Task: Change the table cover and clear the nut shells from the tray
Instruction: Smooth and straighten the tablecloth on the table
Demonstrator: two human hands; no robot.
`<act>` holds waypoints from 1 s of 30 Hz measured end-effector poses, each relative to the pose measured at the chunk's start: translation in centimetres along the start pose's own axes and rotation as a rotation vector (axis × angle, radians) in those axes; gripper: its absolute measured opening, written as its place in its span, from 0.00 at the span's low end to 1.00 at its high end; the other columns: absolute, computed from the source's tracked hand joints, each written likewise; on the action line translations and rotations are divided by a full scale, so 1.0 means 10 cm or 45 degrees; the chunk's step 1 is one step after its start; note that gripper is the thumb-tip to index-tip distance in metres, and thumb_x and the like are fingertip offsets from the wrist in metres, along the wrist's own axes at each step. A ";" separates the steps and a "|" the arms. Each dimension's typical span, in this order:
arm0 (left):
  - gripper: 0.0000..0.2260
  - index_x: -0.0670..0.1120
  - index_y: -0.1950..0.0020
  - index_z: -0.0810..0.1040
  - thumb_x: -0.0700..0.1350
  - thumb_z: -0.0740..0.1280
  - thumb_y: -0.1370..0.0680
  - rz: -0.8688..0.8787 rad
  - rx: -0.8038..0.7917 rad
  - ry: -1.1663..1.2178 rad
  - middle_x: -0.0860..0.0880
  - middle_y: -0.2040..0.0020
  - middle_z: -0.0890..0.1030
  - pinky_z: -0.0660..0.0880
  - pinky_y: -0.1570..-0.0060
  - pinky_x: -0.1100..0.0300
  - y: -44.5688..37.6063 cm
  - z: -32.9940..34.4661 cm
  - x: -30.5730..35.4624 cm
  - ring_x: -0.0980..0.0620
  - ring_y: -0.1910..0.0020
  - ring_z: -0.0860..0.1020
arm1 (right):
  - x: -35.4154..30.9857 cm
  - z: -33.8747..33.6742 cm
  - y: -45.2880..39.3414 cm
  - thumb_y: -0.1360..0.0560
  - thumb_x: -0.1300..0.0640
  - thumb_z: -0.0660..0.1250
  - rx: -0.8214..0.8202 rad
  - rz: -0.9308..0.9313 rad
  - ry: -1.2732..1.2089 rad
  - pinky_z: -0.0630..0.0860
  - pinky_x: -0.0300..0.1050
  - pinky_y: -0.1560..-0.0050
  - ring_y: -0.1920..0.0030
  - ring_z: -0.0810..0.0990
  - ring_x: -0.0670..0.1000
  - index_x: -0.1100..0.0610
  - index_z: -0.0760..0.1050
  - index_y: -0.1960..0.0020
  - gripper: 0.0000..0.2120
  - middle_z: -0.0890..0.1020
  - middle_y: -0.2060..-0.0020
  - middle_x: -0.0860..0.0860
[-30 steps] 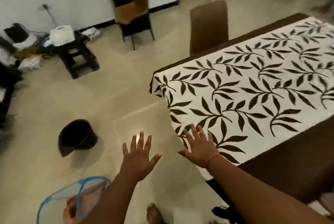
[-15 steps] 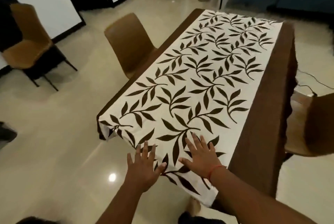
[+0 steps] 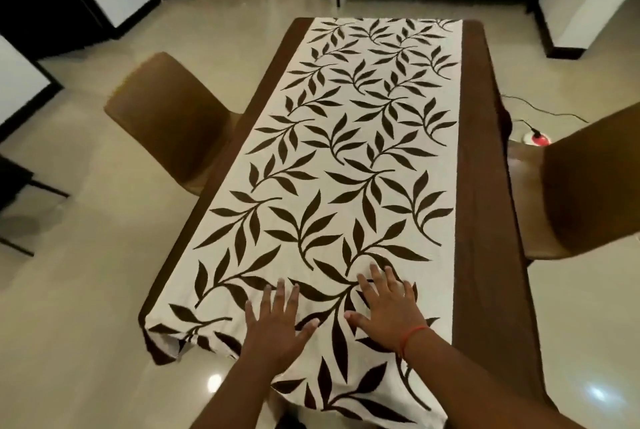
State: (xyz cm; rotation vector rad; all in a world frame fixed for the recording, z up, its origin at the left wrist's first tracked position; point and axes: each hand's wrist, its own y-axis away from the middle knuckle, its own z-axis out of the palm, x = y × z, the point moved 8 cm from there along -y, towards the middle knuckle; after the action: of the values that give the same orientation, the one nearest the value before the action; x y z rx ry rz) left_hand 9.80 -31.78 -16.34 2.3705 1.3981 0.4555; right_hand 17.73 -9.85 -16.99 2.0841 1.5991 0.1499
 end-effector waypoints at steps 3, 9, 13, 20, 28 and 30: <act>0.37 0.56 0.21 0.34 0.71 0.41 0.24 0.080 -0.006 -0.080 0.48 0.19 0.36 0.39 0.27 0.34 -0.25 -0.07 -0.15 0.43 0.21 0.38 | -0.03 0.03 -0.02 0.29 0.24 0.41 0.017 0.121 -0.016 0.42 0.65 0.25 0.21 0.38 0.58 0.44 0.41 0.20 0.43 0.40 0.20 0.50; 0.39 0.54 0.20 0.41 0.68 0.53 0.24 0.152 -0.015 -0.193 0.46 0.18 0.42 0.46 0.27 0.32 -0.56 -0.23 -0.85 0.41 0.20 0.44 | -0.20 0.16 0.05 0.26 0.27 0.45 0.020 0.370 -0.047 0.47 0.66 0.25 0.21 0.39 0.60 0.43 0.38 0.21 0.40 0.38 0.20 0.51; 0.41 0.57 0.20 0.39 0.72 0.50 0.27 0.151 -0.041 -0.208 0.49 0.19 0.38 0.42 0.28 0.32 -0.65 -0.22 -1.37 0.43 0.21 0.38 | -0.38 0.21 0.06 0.25 0.28 0.46 0.056 0.500 -0.094 0.49 0.65 0.25 0.21 0.39 0.59 0.40 0.33 0.22 0.38 0.36 0.21 0.50; 0.46 0.56 0.21 0.35 0.76 0.48 0.32 0.202 -0.099 -0.232 0.47 0.21 0.31 0.41 0.30 0.29 -0.59 -0.13 -1.38 0.40 0.22 0.32 | -0.42 0.32 0.16 0.24 0.31 0.51 -0.030 0.556 -0.138 0.48 0.65 0.24 0.21 0.37 0.58 0.40 0.34 0.22 0.38 0.35 0.21 0.49; 0.49 0.57 0.22 0.33 0.77 0.51 0.33 0.186 -0.202 -0.254 0.47 0.22 0.29 0.42 0.31 0.28 -0.40 -0.02 -1.13 0.38 0.23 0.32 | -0.24 0.25 0.32 0.22 0.33 0.53 -0.053 0.465 -0.088 0.50 0.66 0.24 0.21 0.37 0.58 0.40 0.35 0.22 0.38 0.35 0.21 0.49; 0.49 0.57 0.22 0.32 0.77 0.51 0.33 0.178 -0.221 -0.260 0.47 0.22 0.28 0.42 0.31 0.27 -0.31 0.02 -1.02 0.38 0.23 0.31 | -0.16 0.26 0.40 0.22 0.34 0.53 -0.058 0.469 -0.097 0.50 0.67 0.25 0.21 0.37 0.58 0.40 0.34 0.22 0.37 0.35 0.21 0.49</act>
State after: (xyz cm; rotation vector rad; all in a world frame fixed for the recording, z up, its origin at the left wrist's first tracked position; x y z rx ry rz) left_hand 2.81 -39.39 -18.85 2.3079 1.0642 0.3443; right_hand 21.68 -12.89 -17.08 2.3003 1.1447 0.2271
